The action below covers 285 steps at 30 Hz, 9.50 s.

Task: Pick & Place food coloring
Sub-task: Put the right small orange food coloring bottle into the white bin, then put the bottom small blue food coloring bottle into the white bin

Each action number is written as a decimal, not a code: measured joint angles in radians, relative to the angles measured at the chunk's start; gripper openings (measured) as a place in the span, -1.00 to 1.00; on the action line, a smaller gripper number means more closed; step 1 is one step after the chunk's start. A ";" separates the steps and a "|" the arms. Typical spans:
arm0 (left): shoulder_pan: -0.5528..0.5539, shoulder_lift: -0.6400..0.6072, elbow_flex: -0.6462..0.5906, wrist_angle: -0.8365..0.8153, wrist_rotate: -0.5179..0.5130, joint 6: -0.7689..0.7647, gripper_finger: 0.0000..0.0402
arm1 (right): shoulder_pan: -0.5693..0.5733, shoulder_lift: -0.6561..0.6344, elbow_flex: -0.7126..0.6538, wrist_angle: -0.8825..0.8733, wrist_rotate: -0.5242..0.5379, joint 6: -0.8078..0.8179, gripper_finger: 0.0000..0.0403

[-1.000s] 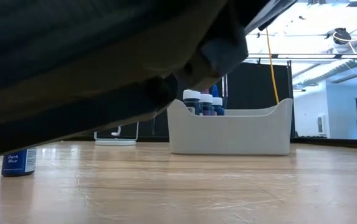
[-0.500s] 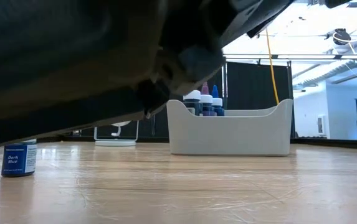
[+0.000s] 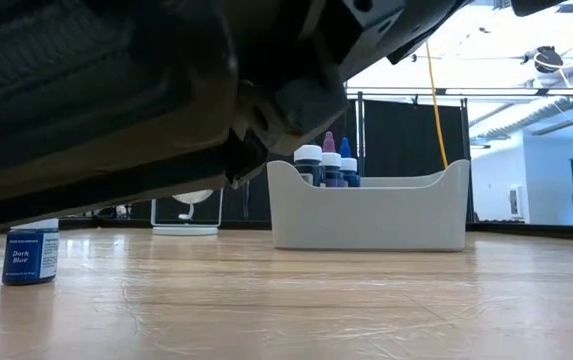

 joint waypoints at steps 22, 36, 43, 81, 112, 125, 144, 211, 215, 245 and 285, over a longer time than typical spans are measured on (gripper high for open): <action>0.000 0.000 0.000 0.001 -0.001 0.010 -0.79 | -0.020 -0.375 0.000 -0.520 0.242 -0.138 -0.72; 0.000 0.000 0.000 0.001 0.000 -0.009 -0.79 | -0.054 -0.541 -0.030 -1.084 0.526 0.119 -0.72; 0.000 0.000 0.000 0.001 0.002 -0.006 -0.79 | -0.106 -0.788 -0.439 -0.805 0.517 0.066 -0.72; 0.000 0.000 0.000 0.027 0.000 0.208 -0.79 | -0.359 -0.930 -1.049 -0.013 0.339 -0.063 -0.72; 0.000 0.000 0.000 0.027 0.000 0.210 -0.79 | -0.390 -0.881 -1.048 0.030 0.337 0.048 -0.72; 0.000 0.000 0.000 0.024 0.000 0.211 -0.79 | -0.390 -0.843 -1.048 0.043 0.338 0.097 -0.72; 0.000 0.000 0.000 0.026 0.001 0.210 -0.79 | -0.391 -0.844 -1.048 0.038 0.310 0.104 -0.56; 0.097 0.651 0.862 -1.191 0.542 0.063 -0.78 | -0.344 -1.776 -1.673 0.338 -0.054 -0.227 -0.99; 0.071 0.781 1.015 -1.237 0.547 0.067 -0.64 | -0.344 -1.775 -1.673 0.344 -0.055 -0.214 -1.00; 0.103 0.942 1.109 -1.215 0.576 0.413 -0.07 | -0.344 -1.775 -1.675 0.336 -0.052 -0.188 -1.00; 0.149 0.990 1.109 -1.221 0.709 0.436 -0.07 | -0.344 -1.775 -1.675 0.329 -0.051 -0.215 -1.00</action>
